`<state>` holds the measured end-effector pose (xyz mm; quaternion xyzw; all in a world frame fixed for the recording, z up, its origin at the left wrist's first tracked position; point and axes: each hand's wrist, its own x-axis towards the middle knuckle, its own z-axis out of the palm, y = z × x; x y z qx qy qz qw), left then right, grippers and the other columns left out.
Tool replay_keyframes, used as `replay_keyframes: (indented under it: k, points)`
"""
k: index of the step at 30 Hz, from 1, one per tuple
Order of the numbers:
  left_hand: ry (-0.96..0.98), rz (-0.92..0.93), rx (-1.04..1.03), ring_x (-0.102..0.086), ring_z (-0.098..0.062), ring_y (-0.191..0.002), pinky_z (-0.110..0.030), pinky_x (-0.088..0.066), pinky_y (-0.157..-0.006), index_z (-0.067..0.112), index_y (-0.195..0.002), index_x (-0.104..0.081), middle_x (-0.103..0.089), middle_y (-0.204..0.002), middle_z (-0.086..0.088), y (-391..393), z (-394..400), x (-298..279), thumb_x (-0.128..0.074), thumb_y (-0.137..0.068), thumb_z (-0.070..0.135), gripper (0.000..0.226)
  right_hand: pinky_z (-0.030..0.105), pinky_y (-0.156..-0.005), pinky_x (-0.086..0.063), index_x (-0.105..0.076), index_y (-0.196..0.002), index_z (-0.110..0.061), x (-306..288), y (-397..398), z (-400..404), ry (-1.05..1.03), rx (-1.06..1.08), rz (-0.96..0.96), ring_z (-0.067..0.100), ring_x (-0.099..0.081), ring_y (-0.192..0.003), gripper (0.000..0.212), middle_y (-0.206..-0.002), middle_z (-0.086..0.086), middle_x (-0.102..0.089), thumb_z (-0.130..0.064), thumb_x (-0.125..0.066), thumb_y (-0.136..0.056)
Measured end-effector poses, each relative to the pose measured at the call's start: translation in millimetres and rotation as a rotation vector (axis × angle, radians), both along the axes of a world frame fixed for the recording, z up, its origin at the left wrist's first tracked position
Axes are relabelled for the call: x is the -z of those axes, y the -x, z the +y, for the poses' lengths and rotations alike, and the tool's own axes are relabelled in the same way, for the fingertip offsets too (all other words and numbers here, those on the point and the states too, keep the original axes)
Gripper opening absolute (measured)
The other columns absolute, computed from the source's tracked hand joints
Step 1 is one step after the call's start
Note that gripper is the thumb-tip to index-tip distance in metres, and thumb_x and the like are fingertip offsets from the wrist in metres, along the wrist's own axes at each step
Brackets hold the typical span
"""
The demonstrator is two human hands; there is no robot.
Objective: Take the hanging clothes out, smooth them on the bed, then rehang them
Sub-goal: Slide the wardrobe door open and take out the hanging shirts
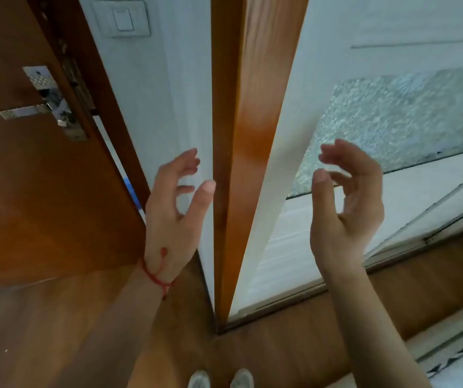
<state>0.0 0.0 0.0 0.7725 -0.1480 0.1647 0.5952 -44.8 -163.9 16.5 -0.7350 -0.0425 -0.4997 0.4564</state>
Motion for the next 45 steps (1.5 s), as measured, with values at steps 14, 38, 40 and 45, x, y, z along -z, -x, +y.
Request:
replay_keyframes:
  k: [14, 38, 40, 45]
  points:
    - [0.002, -0.425, -0.13, -0.044, -0.017, -0.123, -0.016, -0.042, -0.1, -0.001, -0.134, -0.034, -0.045, -0.134, -0.02, -28, -44, -38, -0.045, -0.082, 0.059, 0.08, 0.024, -0.087, -0.049, -0.04, -0.128, -0.014, -28, -39, 12, 0.191, 0.223, -0.082, 0.006, -0.039, -0.112, 0.053, -0.116, 0.017, -0.048, -0.028, -0.064, -0.083]
    - [0.035, -0.457, -0.195, -0.045, -0.023, -0.121, -0.005, -0.035, -0.099, 0.011, -0.133, -0.029, -0.044, -0.133, -0.022, -23, -56, -27, -0.049, -0.08, 0.058, 0.073, 0.038, -0.074, -0.053, -0.045, -0.132, -0.001, -13, -64, -57, 0.339, 0.741, -0.003, 0.028, -0.05, -0.106, 0.054, -0.119, 0.026, -0.054, -0.037, -0.053, -0.092]
    - [0.009, -0.488, -0.199, -0.043, -0.024, -0.122, -0.003, -0.032, -0.1, 0.01, -0.133, -0.028, -0.041, -0.135, -0.018, -24, -56, -26, -0.053, -0.078, 0.057, 0.076, 0.038, -0.071, -0.053, -0.043, -0.132, 0.0, -10, -68, -66, 0.349, 0.758, -0.011, 0.029, -0.049, -0.108, 0.052, -0.12, 0.028, -0.054, -0.034, -0.05, -0.094]
    - [-0.026, -0.551, -0.203, -0.04, -0.026, -0.123, -0.003, -0.027, -0.104, 0.008, -0.133, -0.029, -0.034, -0.134, -0.012, -28, -53, -24, -0.061, -0.074, 0.049, 0.079, 0.047, -0.076, -0.055, -0.029, -0.137, -0.006, -9, -76, -86, 0.287, 0.773, -0.009, 0.026, -0.04, -0.117, 0.05, -0.127, 0.028, -0.05, -0.031, -0.045, -0.096]
